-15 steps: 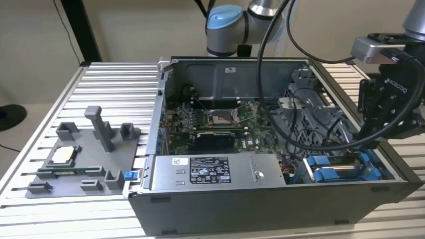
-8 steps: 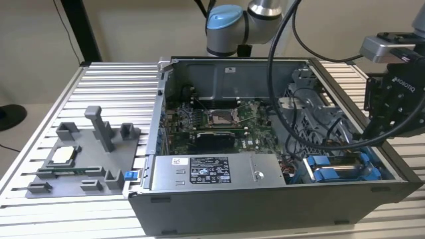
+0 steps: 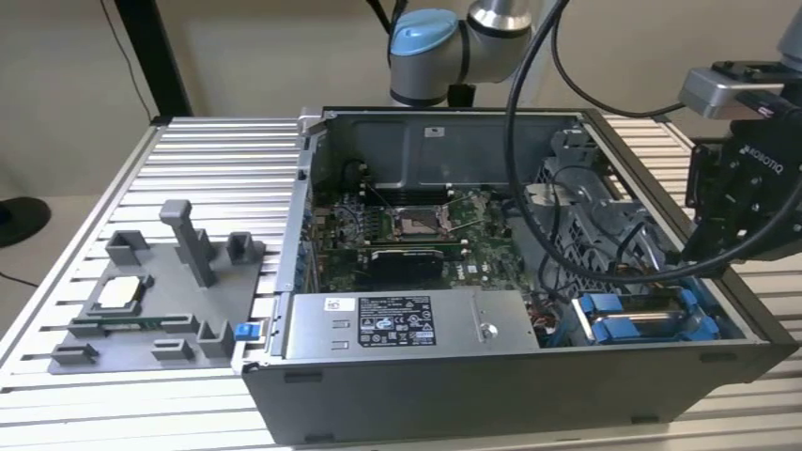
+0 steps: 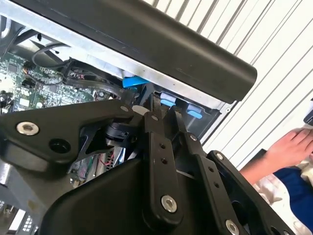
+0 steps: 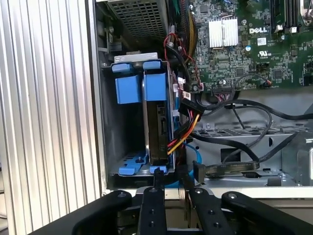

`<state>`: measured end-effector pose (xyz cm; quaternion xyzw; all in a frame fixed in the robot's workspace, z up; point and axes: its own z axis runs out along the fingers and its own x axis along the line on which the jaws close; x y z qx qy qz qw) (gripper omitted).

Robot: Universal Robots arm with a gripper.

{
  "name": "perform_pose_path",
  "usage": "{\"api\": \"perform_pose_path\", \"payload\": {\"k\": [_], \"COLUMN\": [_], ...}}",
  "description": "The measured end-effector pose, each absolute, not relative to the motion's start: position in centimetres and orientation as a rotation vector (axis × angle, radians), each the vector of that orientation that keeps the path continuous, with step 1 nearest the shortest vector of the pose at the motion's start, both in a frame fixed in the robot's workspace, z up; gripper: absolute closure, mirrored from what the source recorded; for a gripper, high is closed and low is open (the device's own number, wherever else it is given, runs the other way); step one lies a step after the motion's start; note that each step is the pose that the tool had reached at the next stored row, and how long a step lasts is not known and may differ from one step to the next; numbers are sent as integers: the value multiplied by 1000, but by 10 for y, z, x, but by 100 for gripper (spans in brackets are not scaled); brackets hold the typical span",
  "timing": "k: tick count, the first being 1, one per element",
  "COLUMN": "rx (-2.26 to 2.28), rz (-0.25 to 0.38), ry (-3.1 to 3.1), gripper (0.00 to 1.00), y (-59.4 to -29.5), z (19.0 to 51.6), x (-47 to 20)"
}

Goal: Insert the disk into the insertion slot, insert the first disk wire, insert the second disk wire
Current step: 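Insert the second disk wire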

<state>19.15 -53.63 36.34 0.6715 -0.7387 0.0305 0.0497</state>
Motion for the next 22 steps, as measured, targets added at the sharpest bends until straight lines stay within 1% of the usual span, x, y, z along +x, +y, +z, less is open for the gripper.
{"api": "perform_pose_path", "payload": {"k": [9,22], "rx": [2043,2036], "rz": [93,87], "ry": [-2252,-2253], "gripper": [0,0], "y": [-519,-515], "z": [363,353], "x": [191,191]}}
